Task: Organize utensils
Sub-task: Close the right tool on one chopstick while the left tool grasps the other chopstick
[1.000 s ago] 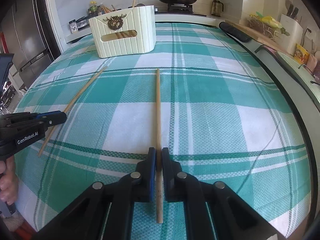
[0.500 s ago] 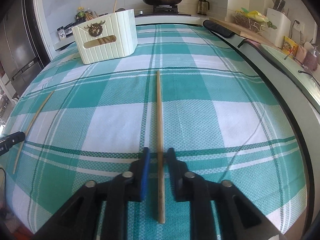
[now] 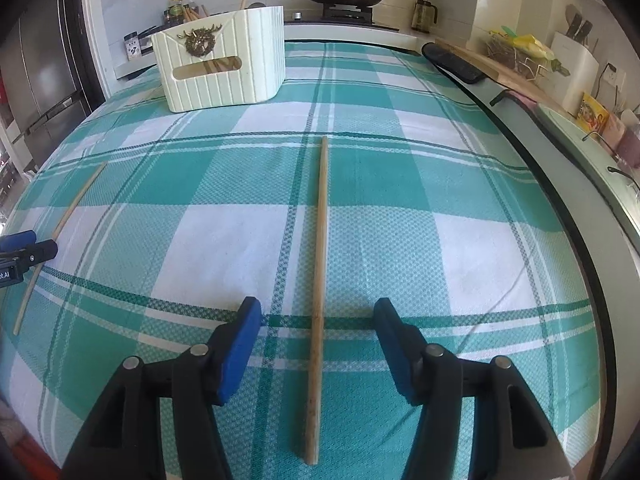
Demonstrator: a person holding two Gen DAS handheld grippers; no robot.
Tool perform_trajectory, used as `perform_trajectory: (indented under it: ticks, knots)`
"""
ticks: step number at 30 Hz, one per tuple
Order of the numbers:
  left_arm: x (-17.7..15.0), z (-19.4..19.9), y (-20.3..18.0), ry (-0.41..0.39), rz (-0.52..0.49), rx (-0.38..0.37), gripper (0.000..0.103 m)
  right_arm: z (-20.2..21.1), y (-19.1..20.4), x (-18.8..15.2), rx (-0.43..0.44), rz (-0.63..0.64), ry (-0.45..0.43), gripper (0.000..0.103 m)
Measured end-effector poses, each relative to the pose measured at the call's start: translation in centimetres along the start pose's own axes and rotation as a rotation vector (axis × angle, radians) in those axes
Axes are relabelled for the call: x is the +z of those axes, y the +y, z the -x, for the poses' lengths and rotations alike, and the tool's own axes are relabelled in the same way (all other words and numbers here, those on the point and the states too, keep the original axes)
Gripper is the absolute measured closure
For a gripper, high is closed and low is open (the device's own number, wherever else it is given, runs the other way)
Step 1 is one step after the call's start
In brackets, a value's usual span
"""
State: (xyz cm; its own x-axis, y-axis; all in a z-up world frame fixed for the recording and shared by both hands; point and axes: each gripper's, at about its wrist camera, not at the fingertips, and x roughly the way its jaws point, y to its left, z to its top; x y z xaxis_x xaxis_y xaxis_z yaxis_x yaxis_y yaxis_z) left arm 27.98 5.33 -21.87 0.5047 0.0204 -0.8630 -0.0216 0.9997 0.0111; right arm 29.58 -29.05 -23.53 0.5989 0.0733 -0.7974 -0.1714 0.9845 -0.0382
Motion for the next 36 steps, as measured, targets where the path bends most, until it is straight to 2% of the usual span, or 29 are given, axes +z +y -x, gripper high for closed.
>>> perform_trajectory:
  ticks: [4,13,24,29,31,34,36]
  knots:
    - [0.0,-0.2,0.3,0.003,-0.002,0.004,0.010,-0.1,0.0,0.0,0.005,0.016,-0.011,0.042]
    - [0.0,-0.4,0.5,0.000,-0.004,0.007,0.004,0.0,0.0,-0.3,0.011,0.027,-0.033,0.041]
    - [0.0,-0.5,0.8,0.008,-0.007,-0.007,0.002,-0.1,-0.1,-0.3,0.006,0.013,-0.029,0.041]
    - [1.6,-0.7,1.5,0.053,-0.015,-0.073,0.005,-0.4,-0.4,0.8,0.040,0.033,0.056,0.041]
    - [2.5,-0.9,1.6,0.071,-0.030,-0.092,0.006,-0.8,-0.8,1.6,0.019,0.042,0.094,0.041]
    - [3.7,-1.1,1.3,0.079,-0.076,-0.076,0.013,-1.7,-1.7,3.1,0.021,0.033,0.128,0.041]
    - [4.3,-1.1,1.1,0.077,-0.102,-0.057,0.016,-2.5,-2.1,4.3,0.065,0.021,0.166,0.041]
